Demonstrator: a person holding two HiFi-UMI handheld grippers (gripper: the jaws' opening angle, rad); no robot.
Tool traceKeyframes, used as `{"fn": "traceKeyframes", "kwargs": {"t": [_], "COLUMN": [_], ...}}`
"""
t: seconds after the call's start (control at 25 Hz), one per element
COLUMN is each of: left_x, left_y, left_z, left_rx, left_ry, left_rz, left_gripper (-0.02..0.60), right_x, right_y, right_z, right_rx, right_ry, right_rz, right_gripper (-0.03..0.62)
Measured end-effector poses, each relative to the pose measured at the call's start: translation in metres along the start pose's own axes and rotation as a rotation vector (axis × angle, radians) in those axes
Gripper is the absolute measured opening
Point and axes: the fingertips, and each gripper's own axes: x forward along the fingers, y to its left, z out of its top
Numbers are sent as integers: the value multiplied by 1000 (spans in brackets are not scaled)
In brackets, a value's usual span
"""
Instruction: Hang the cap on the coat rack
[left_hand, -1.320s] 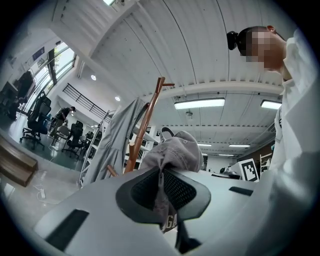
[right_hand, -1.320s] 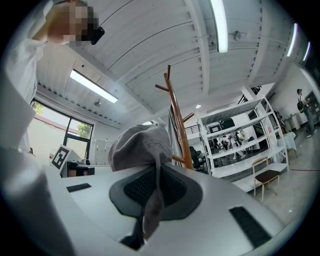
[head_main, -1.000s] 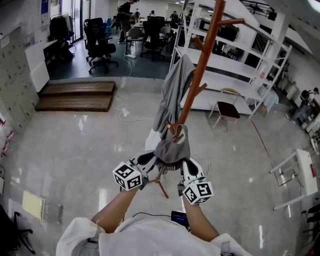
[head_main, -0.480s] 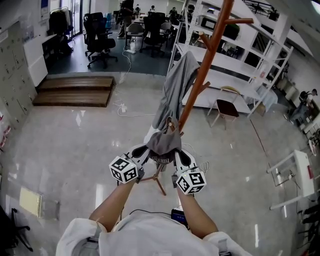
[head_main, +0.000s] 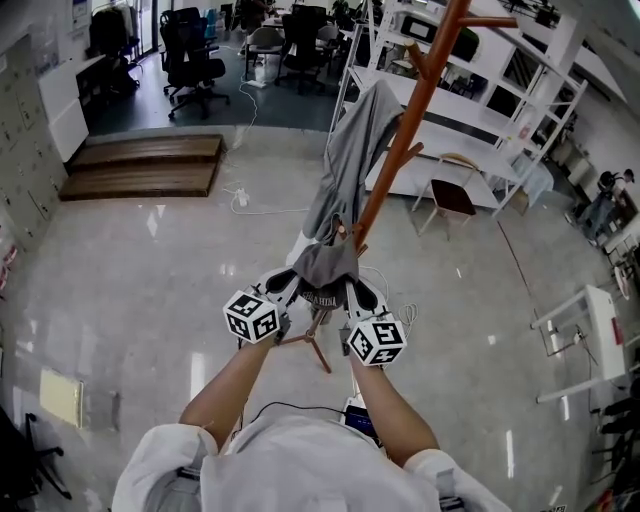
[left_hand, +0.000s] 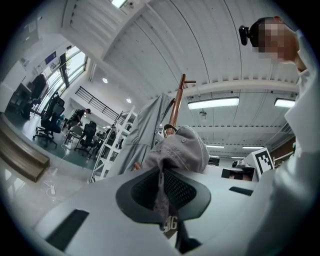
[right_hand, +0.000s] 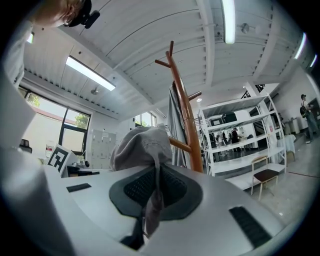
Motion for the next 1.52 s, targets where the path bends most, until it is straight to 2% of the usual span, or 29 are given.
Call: {"fn": "traceKeyframes", "kwargs": {"t": [0.88,1.24,1.52], "left_x": [62,81,89], "left_y": [19,28,33], "left_z": [-61,-80,-83], "left_rx": [-55,-77,-18], "left_ry": [140,184,226], "left_rz": [-40,-25,-7], "left_gripper": [29,29,29], "right_x": [9,20,26], "right_y": [-62,-77,-85], "right_z": [-57,-69,-74], "right_rx": [-7,-48,-76], "right_ry": [153,189,230], "right_rz": [-177,-199,-172], "right_gripper": [28,28,29]}}
